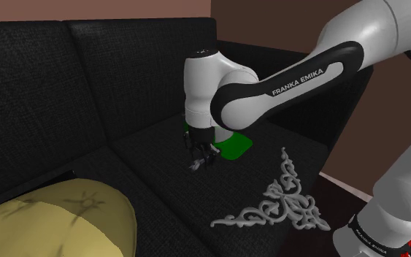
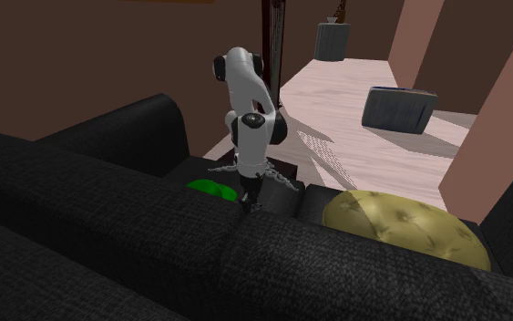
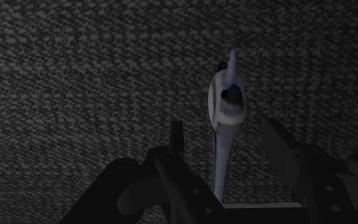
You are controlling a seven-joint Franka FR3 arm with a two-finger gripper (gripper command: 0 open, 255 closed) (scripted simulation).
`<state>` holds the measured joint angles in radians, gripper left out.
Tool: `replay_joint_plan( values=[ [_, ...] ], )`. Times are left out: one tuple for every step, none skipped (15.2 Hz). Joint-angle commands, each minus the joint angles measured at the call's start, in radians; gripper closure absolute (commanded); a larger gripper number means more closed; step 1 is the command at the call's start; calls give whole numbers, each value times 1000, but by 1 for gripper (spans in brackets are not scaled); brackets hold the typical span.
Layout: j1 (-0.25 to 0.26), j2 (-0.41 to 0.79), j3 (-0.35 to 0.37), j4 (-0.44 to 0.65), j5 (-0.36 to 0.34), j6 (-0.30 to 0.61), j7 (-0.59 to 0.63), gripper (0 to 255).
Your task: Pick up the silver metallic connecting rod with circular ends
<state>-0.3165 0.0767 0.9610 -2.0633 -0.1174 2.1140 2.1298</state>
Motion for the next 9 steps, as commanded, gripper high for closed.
replay_joint_plan(
  values=[
    [1, 8, -1, -6, -2, 3, 2, 255],
    [0, 4, 0, -10, 2, 5, -1, 255],
    [-2, -1, 0, -11, 7, 3, -5, 255],
    [-3, -3, -1, -11, 9, 2, -8, 255],
    [-3, -3, 0, -10, 8, 1, -7, 255],
    [-1, 0, 0, -11, 5, 3, -3, 255],
    [-3, -9, 1, -3, 15, -9, -10, 255],
    [-5, -18, 2, 4, 24, -21, -16, 255],
    [-7, -26, 2, 12, 32, -33, -23, 255]
  ],
)
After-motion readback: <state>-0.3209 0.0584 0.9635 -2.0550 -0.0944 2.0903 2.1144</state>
